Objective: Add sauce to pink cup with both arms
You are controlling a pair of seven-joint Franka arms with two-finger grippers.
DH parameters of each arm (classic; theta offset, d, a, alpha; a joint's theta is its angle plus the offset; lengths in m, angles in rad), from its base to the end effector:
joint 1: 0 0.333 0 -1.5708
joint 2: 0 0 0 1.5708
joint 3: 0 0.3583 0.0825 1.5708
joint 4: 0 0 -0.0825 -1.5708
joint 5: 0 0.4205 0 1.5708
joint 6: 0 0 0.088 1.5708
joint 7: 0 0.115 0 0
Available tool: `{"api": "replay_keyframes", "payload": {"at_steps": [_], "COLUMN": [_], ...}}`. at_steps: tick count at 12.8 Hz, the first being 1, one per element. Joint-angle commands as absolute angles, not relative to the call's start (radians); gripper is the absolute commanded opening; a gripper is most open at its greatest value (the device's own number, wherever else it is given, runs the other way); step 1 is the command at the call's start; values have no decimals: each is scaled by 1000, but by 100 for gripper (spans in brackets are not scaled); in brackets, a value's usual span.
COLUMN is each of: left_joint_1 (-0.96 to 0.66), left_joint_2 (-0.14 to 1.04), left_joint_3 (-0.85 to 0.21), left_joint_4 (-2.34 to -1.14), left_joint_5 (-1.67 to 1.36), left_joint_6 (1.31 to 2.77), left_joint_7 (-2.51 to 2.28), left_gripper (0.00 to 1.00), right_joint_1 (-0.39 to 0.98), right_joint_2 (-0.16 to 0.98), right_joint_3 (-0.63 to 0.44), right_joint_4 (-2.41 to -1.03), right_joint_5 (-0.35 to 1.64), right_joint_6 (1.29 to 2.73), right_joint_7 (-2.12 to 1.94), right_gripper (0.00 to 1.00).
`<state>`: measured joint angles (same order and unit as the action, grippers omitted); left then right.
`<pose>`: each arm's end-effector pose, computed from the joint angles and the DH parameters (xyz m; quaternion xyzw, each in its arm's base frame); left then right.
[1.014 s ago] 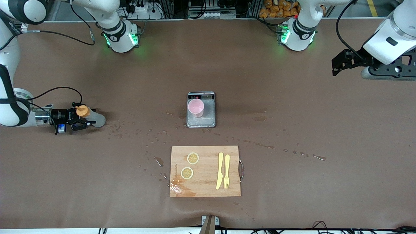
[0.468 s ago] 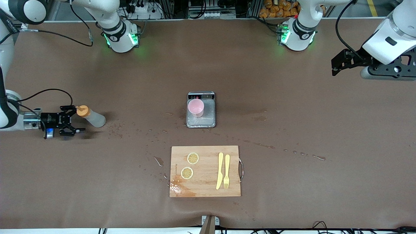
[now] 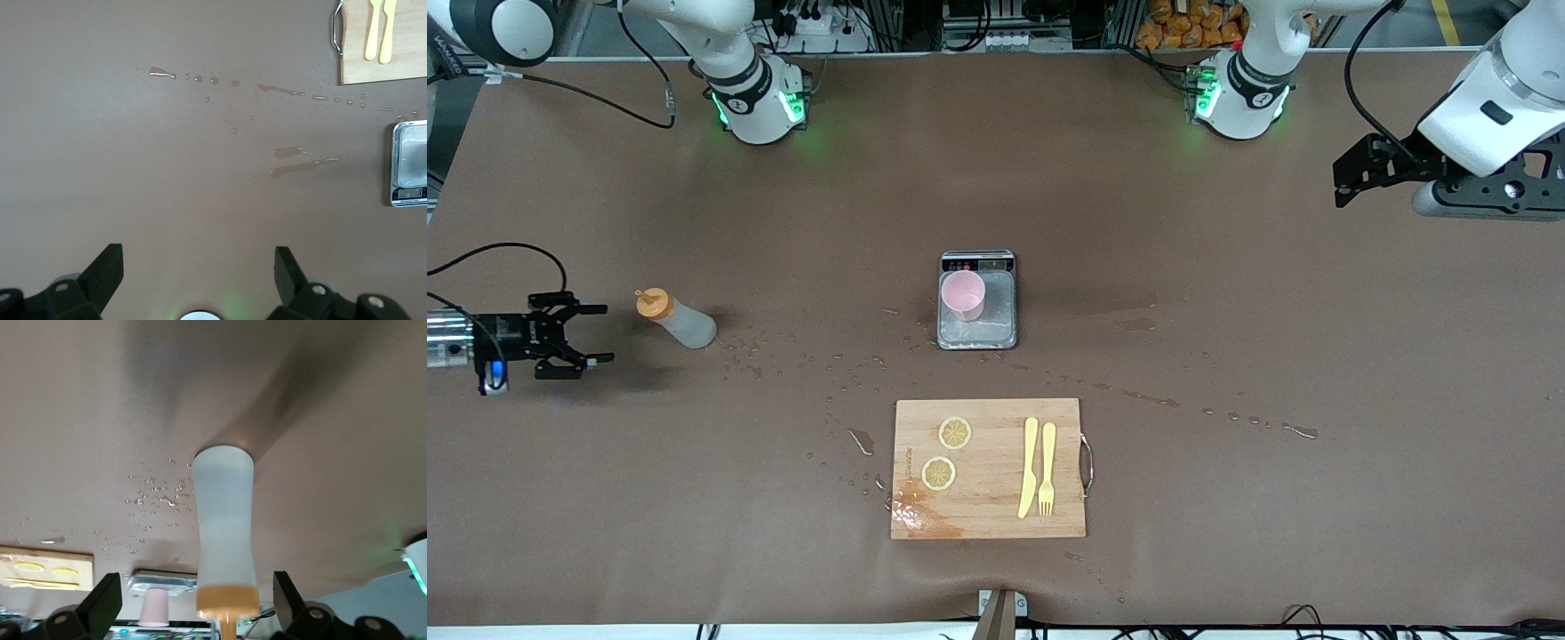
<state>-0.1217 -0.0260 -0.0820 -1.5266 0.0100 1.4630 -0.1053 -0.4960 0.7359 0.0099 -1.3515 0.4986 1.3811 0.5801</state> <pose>0.5588 -0.1149 0.6868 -0.9986 0.0487 0.0177 0.0089 0.6545 -0.2774 0.2768 -0.7619 0.4963 0.3462 0.2309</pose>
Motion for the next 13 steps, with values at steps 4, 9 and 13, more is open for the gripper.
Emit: {"api": "replay_keyframes", "payload": {"at_steps": [4,9,13], "left_joint_1": [-130,-130,-130], "left_joint_2": [-32,-32,-32], "left_joint_3": [-80,-80,-81], "left_joint_4": [-1522,-1522,-1522], "left_joint_5": [29,28,28], "left_joint_6": [1448,1448,1448], "left_joint_7": [-106,-106,-106], "left_gripper": [100,100,100], "right_joint_1": [-332,-212,-91], "right_joint_2": [680,565,471], "right_joint_3": [14,17,15], "right_joint_4": [-1126,-1126,-1126], "right_joint_5": [338,250,213], "right_joint_6": [1204,1189,1172], "right_joint_7": [595,592,598], "right_gripper": [100,100,100]}}
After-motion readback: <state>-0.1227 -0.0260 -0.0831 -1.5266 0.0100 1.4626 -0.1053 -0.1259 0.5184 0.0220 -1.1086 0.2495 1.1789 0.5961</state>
